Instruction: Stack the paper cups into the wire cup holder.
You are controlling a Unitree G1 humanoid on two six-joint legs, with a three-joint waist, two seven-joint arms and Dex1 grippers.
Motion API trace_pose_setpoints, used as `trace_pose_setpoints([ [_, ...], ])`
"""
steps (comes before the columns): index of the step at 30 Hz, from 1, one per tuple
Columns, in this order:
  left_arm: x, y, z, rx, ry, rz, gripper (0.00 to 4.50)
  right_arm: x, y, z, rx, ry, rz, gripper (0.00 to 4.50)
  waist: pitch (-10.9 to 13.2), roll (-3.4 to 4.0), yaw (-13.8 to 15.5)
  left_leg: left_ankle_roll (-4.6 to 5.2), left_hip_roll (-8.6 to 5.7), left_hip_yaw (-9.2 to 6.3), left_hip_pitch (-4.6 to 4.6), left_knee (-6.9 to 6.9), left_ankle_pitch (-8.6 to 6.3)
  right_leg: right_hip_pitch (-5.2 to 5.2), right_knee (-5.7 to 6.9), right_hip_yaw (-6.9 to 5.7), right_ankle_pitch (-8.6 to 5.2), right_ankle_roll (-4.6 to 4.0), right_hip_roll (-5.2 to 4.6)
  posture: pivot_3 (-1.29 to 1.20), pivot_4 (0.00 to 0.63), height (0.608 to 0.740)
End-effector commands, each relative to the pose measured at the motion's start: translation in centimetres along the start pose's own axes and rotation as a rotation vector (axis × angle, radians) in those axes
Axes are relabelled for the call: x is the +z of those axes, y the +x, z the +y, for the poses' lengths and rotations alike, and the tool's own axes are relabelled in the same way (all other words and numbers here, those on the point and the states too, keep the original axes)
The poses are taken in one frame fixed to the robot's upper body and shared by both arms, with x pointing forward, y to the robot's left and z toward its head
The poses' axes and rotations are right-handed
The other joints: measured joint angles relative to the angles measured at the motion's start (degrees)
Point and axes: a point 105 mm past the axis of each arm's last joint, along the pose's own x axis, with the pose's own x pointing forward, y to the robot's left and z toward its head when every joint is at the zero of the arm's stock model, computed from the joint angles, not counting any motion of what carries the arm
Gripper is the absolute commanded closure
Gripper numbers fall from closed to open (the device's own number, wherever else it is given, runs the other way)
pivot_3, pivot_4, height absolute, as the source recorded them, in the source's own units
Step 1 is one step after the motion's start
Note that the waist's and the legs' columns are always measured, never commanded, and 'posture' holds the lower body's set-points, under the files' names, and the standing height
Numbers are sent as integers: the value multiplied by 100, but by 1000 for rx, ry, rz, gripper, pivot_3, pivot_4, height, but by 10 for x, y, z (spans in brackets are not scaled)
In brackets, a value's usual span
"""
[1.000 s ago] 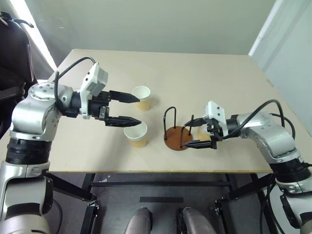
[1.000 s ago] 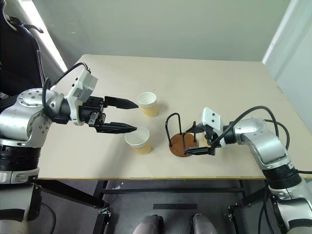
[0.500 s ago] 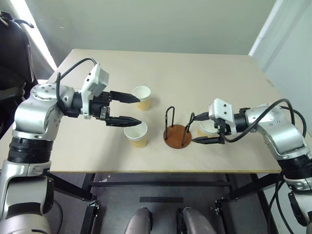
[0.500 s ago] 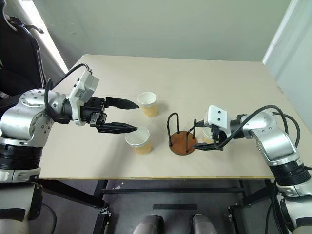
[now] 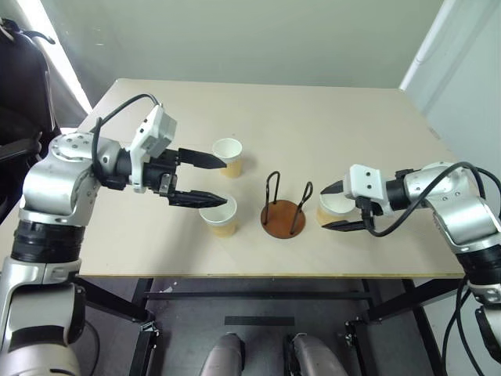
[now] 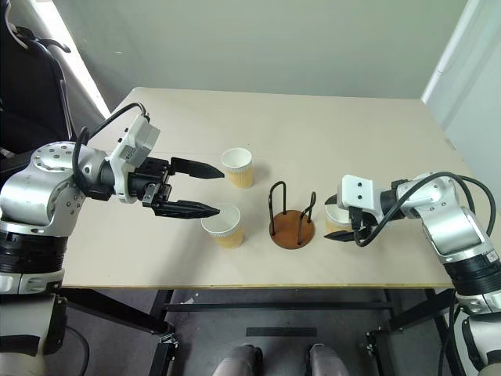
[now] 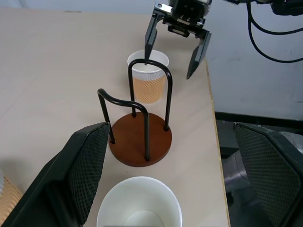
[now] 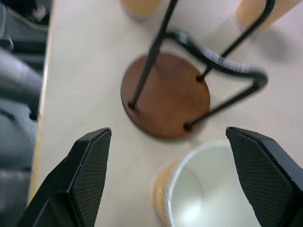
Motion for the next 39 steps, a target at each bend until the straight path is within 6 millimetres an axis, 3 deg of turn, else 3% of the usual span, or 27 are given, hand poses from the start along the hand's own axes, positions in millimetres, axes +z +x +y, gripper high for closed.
trace_pose_setpoints([
  [1, 8, 0, -2, -5, 57, 10, 0, -3, -3, -6, -21, -78, 50, 560, 0, 0, 0, 1, 0, 0, 0, 0, 0, 0, 0, 0, 2, 3, 0, 0, 150, 740],
  [5, 7, 0, -3, -12, 65, 17, 0, -7, 4, -6, -17, -99, 65, 560, 0, 0, -2, 2, 0, 0, 0, 0, -1, 0, 0, 0, 5, 8, 0, 0, 150, 740],
  [9, 4, -1, -4, -22, 83, 42, 0, -16, 11, -6, -1, -132, 105, 1394, 0, 0, -4, 2, 1, 0, 1, 0, -1, 0, 0, 0, 6, 9, 0, 0, 150, 740],
  [18, -2, -7, -1, -40, 151, 112, 0, -13, 2, -8, 26, -125, 84, 4458, 0, 0, -3, 3, 1, -1, 1, 0, -5, 0, 0, 0, 5, 8, 0, 0, 150, 740],
  [28, -4, -7, 2, -37, 139, 105, 0, 18, -44, -41, -135, -93, 9, 4458, 0, 0, -7, 2, 1, 0, -4, -2, -8, -2, -5, 0, -4, -5, -1, 0, 150, 740],
  [32, -4, -6, 4, -40, 136, 102, 0, 58, -63, -60, -210, -133, -94, 4458, 1, 1, -13, 2, 1, 0, -3, -6, -8, -6, -2, 1, -6, -9, -1, 0, 150, 740],
  [36, -3, -4, 6, -42, 138, 101, 0, 89, -60, -55, -173, -178, -172, 4458, 1, 1, -17, 2, 1, 0, -2, -13, -9, -8, -2, 0, -16, -20, -1, 0, 150, 740],
  [39, -2, -4, 7, -42, 140, 100, 0, 95, -52, -45, -122, -206, -172, 4458, 1, 1, -13, 1, 1, 0, -4, -15, -10, -10, -3, 0, -24, -28, -1, 0, 150, 740],
])
